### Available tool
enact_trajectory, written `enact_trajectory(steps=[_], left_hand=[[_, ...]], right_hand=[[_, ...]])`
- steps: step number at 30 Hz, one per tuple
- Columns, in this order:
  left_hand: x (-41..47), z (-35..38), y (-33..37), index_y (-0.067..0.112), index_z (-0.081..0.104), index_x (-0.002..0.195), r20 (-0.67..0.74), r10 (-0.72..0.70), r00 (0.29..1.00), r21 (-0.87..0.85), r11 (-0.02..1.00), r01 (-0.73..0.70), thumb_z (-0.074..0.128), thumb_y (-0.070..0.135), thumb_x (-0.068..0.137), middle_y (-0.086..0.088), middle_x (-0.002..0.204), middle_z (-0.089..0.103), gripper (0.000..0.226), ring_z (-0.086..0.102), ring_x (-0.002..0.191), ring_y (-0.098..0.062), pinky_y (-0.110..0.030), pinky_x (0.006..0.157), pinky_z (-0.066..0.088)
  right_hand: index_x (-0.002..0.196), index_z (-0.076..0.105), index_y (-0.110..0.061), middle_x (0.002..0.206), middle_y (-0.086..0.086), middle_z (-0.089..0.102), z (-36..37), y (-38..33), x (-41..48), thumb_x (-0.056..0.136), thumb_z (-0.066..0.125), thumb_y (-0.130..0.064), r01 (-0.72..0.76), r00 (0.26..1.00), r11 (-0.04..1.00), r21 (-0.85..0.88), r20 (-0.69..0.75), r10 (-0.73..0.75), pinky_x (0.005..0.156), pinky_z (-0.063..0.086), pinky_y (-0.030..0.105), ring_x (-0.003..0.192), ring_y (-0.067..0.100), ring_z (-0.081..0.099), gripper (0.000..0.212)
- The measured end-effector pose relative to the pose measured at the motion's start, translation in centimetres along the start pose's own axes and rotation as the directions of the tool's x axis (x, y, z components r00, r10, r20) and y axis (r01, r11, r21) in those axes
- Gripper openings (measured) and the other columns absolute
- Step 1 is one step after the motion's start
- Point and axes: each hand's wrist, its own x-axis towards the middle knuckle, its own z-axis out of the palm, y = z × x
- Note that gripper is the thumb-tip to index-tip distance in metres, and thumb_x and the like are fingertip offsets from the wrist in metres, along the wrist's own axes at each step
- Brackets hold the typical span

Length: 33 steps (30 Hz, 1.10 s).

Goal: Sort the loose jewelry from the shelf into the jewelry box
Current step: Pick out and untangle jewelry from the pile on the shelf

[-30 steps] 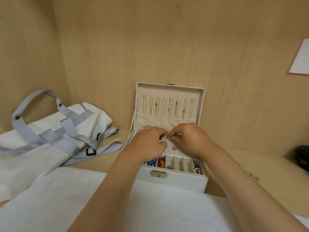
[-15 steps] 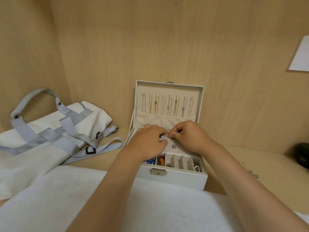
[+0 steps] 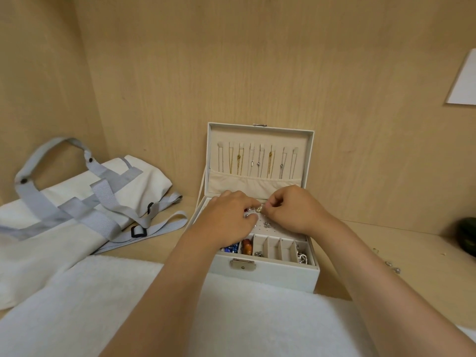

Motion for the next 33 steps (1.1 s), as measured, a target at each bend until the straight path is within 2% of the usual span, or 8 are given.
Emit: enact_trajectory(steps=[4,8,13,15,18,25,30,33], left_hand=[[0.1,0.2,0.0,0.039,0.053,0.137,-0.006,-0.007,1.000,0.016,1.000,0.007,0.048,0.040,0.099,0.010,0.137,0.053,0.039,0.039,0.128,-0.013,-0.034,0.103,0.030],[0.0,0.1,0.1,0.037,0.052,0.137,-0.027,-0.004,1.000,0.013,1.000,0.005,0.049,0.038,0.098,0.009,0.131,0.057,0.039,0.043,0.125,-0.014,-0.035,0.102,0.034],[-0.1,0.1,0.1,0.043,0.054,0.134,-0.008,0.003,1.000,0.003,1.000,-0.003,0.047,0.039,0.098,0.011,0.132,0.056,0.036,0.041,0.126,-0.014,-0.034,0.101,0.030],[0.0,0.2,-0.1,0.043,0.053,0.135,-0.014,-0.005,1.000,-0.036,0.999,0.004,0.047,0.039,0.099,0.012,0.133,0.056,0.037,0.042,0.127,-0.013,-0.032,0.099,0.030],[0.2,0.2,-0.3,0.036,0.048,0.138,-0.042,-0.052,0.998,-0.122,0.991,0.047,0.051,0.041,0.097,0.009,0.136,0.056,0.042,0.044,0.128,-0.012,-0.031,0.102,0.036],[0.2,0.1,-0.2,0.034,0.053,0.138,0.003,-0.025,1.000,-0.022,0.999,0.025,0.046,0.042,0.099,0.010,0.135,0.055,0.040,0.041,0.128,-0.014,-0.034,0.102,0.033],[-0.2,-0.2,0.1,0.031,0.049,0.141,-0.014,-0.019,1.000,-0.051,0.999,0.018,0.048,0.041,0.099,0.007,0.137,0.054,0.044,0.041,0.129,-0.014,-0.034,0.104,0.036],[-0.7,-0.6,0.8,0.031,0.048,0.142,-0.082,-0.007,0.997,-0.060,0.998,0.003,0.050,0.037,0.099,0.009,0.141,0.051,0.043,0.037,0.132,-0.012,-0.035,0.108,0.036]], right_hand=[[0.072,0.074,-0.026,0.073,-0.011,0.071,0.4,-0.4,-0.2,0.083,0.073,-0.043,0.009,1.000,1.000,-0.001,-0.019,-0.009,0.073,0.057,0.036,0.074,0.008,0.065,0.020],[0.075,0.071,-0.027,0.074,-0.012,0.069,0.6,-0.5,-0.1,0.086,0.072,-0.041,0.022,1.000,0.999,-0.043,-0.005,-0.022,0.072,0.055,0.033,0.075,0.009,0.064,0.018],[0.082,0.065,-0.031,0.085,-0.011,0.065,-0.4,-0.5,-0.2,0.092,0.061,-0.037,0.122,0.993,0.956,-0.268,0.033,-0.118,0.068,0.051,0.030,0.080,0.013,0.062,0.012],[0.091,0.067,-0.032,0.092,-0.012,0.066,-0.4,-0.7,-0.3,0.091,0.061,-0.037,0.117,0.993,0.968,-0.223,0.017,-0.116,0.074,0.052,0.031,0.086,0.013,0.062,0.008],[0.102,0.071,-0.030,0.099,-0.012,0.069,0.1,-1.1,-0.5,0.092,0.061,-0.036,0.100,0.995,0.986,-0.130,0.015,-0.099,0.082,0.054,0.035,0.092,0.012,0.062,0.016],[0.092,0.073,-0.030,0.088,-0.012,0.069,0.4,-1.0,-0.6,0.090,0.065,-0.045,0.099,0.992,0.973,-0.209,-0.055,-0.113,0.072,0.053,0.032,0.083,0.011,0.062,0.017],[0.098,0.068,-0.031,0.092,-0.012,0.066,0.2,-1.0,-0.8,0.089,0.063,-0.052,0.078,0.996,0.990,-0.119,-0.042,-0.084,0.073,0.052,0.033,0.086,0.010,0.061,0.023],[0.105,0.068,-0.031,0.095,-0.013,0.066,-1.3,-0.8,-1.3,0.092,0.062,-0.043,0.072,0.996,0.996,-0.044,-0.055,-0.074,0.081,0.053,0.035,0.091,0.010,0.061,0.018]])
